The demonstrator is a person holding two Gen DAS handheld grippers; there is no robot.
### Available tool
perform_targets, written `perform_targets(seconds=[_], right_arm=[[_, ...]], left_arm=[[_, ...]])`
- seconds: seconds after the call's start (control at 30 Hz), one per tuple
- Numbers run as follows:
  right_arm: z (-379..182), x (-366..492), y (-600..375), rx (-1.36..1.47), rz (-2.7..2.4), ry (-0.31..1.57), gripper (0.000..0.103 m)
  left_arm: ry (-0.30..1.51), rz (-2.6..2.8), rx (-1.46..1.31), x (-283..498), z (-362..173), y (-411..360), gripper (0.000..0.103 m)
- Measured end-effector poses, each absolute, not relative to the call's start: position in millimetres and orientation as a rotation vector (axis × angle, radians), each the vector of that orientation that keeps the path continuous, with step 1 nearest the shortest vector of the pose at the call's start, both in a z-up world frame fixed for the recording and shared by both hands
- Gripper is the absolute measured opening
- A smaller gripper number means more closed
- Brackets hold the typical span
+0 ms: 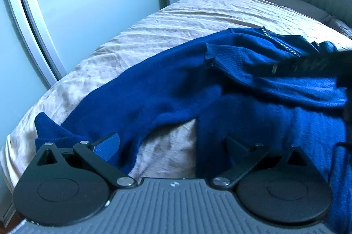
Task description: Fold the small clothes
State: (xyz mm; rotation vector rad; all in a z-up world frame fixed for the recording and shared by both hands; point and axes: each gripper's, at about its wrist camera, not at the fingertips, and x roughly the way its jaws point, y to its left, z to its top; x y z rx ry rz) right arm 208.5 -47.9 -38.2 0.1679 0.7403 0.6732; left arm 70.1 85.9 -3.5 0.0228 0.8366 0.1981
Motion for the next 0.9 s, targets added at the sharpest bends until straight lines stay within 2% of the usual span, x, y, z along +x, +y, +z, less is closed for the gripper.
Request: perform_targets(seconds=[0.07, 0.33, 0.63, 0.9], right_arm=[[-50.5, 211.3, -41.7, 0.083, 0.61, 0.785, 0.023], [-24.9, 182.2, -36.6, 0.085, 0.575, 0.657, 0.025], [-8.5, 146.6, 1.1, 0.007, 0.754, 0.628, 0.025], [-19.3, 136.1, 70.4, 0.093, 1.043, 0.806, 0.025]], left_arm=[[0.834, 0.19, 0.032, 67.3, -2.9, 82.3, 0.102], [0.781, 0.214, 0.045, 44.0, 13.3, 89.6, 0.103], [0.822, 0.463, 0.004, 15.8, 5.2, 170.2, 0.103], [0.771, 0.732, 0.022, -10.0, 17.2, 243.4, 0.102]])
